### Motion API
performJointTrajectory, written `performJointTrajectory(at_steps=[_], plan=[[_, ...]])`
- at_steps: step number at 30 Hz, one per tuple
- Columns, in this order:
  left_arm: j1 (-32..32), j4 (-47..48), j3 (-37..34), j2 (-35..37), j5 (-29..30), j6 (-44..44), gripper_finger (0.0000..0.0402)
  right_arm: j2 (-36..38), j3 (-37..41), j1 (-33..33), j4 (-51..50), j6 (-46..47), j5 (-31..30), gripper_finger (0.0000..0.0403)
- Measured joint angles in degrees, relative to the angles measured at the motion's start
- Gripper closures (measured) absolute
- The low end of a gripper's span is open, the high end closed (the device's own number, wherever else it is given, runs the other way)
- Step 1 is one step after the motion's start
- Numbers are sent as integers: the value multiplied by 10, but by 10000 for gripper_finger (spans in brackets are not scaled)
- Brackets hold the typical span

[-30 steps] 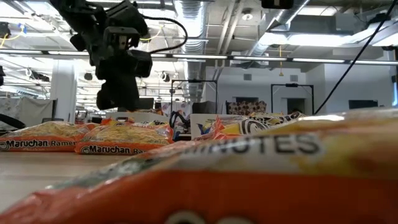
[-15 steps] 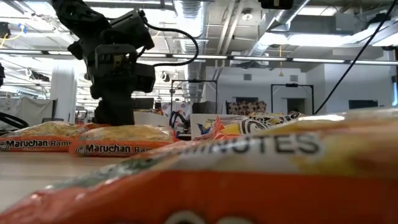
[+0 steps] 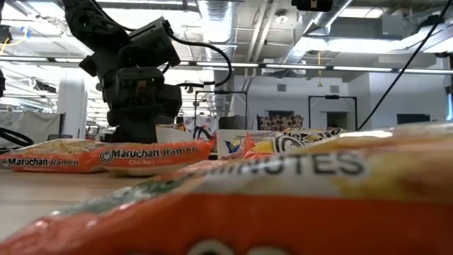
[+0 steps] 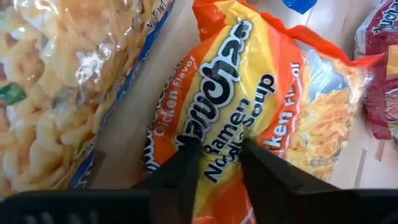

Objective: Sort Maruchan noodles
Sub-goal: Put the top right orange noodle pack into the top right white bin

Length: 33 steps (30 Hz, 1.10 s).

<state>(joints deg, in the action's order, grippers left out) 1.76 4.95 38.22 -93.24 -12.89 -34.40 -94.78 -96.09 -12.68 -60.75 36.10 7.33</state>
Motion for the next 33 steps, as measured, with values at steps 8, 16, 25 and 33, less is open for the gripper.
performJointTrajectory(at_steps=[8,16,25,33], plan=[[-3,-25,-1,1,-13,7,396,0,0,1,0,0,0,237],[-4,-16,-3,47,-15,8,400,0,0,18,1,0,0,246],[-9,-23,-3,154,-4,9,401,0,0,67,29,-13,1,246],[-8,7,-2,204,21,26,401,0,0,115,37,-23,31,246]])
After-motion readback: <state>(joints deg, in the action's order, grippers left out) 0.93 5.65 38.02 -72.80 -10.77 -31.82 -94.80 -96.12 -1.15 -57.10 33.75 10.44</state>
